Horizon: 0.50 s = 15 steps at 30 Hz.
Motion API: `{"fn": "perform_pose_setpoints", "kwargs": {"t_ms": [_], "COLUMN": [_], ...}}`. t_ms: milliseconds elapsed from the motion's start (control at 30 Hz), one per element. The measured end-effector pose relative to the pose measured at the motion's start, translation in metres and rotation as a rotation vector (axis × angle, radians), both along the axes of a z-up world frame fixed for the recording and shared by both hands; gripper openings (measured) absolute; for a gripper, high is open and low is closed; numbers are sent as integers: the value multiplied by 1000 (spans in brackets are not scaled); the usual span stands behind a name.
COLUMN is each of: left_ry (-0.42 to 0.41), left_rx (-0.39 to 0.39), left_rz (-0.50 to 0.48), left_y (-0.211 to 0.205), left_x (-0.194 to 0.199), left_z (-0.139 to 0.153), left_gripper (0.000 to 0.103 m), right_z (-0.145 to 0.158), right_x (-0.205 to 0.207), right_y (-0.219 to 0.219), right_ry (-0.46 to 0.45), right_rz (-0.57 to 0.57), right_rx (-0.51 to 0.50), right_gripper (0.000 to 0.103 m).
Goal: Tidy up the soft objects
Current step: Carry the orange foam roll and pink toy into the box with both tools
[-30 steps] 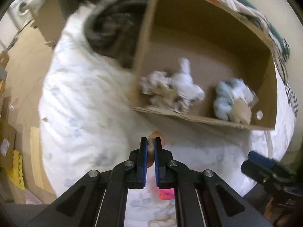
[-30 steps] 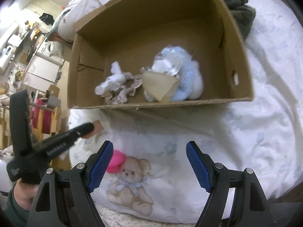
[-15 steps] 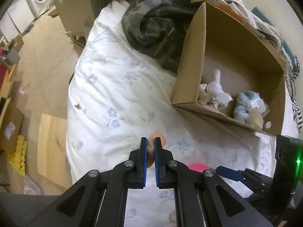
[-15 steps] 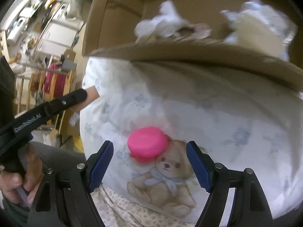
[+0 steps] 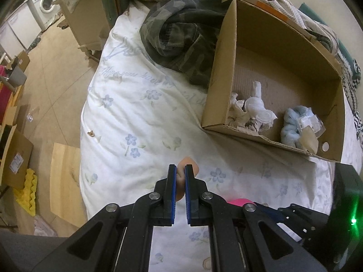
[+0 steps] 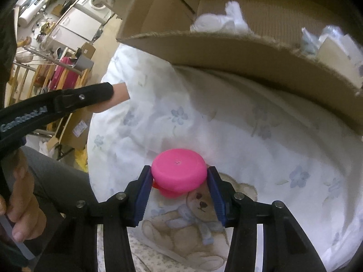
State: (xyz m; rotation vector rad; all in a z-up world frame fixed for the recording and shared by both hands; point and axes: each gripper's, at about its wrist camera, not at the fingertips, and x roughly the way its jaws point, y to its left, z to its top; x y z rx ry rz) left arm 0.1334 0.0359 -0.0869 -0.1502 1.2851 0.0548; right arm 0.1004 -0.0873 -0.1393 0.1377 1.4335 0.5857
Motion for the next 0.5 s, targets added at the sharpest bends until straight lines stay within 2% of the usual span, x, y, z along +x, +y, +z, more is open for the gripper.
{"fn": "perform_pose_setpoints", "kwargs": {"t_ms": [267, 500], "left_ry": [-33, -140], "left_rx": [19, 39], "left_rz": [-4, -18], "left_y": [-5, -18], "left_x": [-2, -8], "left_z": [9, 39], "left_gripper": [6, 6], "right_z": [24, 57], "right_x": [5, 5], "right_y": [-34, -68], "right_ry": [-47, -111], "right_rz": [-109, -213], "right_rx": [31, 71], "right_gripper": [51, 51]}}
